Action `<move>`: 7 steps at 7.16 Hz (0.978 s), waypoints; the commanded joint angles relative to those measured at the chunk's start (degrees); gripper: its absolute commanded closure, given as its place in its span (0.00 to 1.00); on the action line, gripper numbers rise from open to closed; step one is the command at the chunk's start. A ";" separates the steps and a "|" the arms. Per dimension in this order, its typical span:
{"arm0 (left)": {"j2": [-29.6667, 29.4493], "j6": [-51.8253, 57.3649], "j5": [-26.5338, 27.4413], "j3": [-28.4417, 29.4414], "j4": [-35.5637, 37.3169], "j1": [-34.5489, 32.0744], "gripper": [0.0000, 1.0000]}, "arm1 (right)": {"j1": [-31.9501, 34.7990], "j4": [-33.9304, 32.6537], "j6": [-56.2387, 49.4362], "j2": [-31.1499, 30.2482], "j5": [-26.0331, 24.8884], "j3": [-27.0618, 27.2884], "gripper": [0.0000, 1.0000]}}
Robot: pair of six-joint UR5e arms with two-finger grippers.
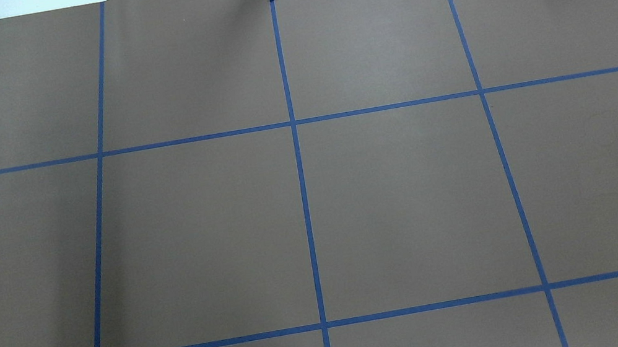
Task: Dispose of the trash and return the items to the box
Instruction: 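Release the purple cloth into the pink bin with the right gripper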
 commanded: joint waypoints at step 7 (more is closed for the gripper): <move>0.44 0.10 0.09 0.27 0.00 0.00 0.01 | -3.63 -8.26 13.11 -2.09 -2.82 16.74 0.00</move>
